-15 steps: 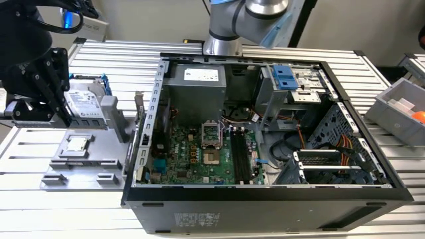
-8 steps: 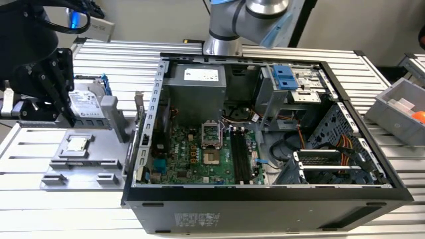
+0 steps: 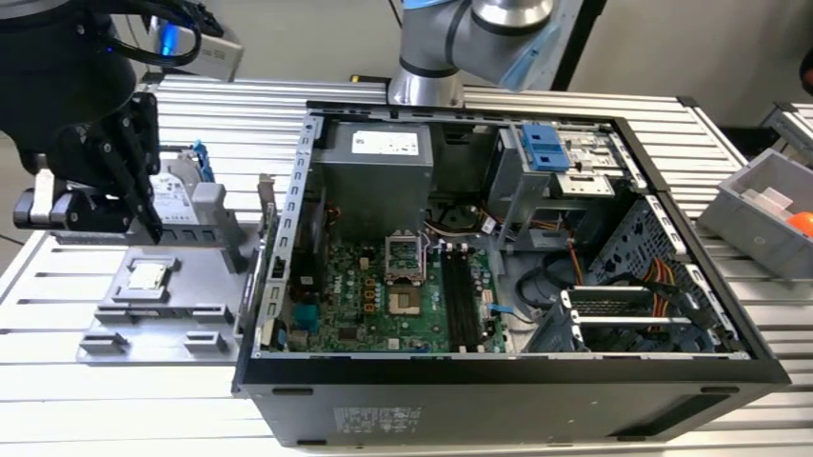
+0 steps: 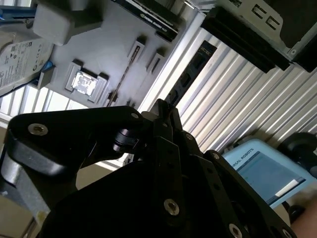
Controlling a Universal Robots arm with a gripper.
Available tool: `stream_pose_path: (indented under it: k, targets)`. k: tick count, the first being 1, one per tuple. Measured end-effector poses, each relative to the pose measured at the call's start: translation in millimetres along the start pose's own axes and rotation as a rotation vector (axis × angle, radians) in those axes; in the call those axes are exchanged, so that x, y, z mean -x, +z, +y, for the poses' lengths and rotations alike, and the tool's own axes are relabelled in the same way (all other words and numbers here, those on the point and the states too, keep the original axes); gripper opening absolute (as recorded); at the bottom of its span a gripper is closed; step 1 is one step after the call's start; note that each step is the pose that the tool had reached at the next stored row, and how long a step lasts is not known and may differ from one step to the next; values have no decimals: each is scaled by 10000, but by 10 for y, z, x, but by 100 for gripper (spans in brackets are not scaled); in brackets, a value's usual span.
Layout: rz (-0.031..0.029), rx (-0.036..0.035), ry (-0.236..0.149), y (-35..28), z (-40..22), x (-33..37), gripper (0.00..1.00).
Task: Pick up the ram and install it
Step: 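Pick up the ram and move it above insertion slot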
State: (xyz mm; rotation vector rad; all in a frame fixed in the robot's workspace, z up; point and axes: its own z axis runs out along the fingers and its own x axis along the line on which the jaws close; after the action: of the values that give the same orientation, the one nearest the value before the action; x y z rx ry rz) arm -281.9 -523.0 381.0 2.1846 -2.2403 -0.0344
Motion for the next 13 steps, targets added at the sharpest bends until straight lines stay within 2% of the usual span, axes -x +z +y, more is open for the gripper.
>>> stream_pose_path:
  k: [13]
  targets:
    - [0,0,1,-4,-156,4,0]
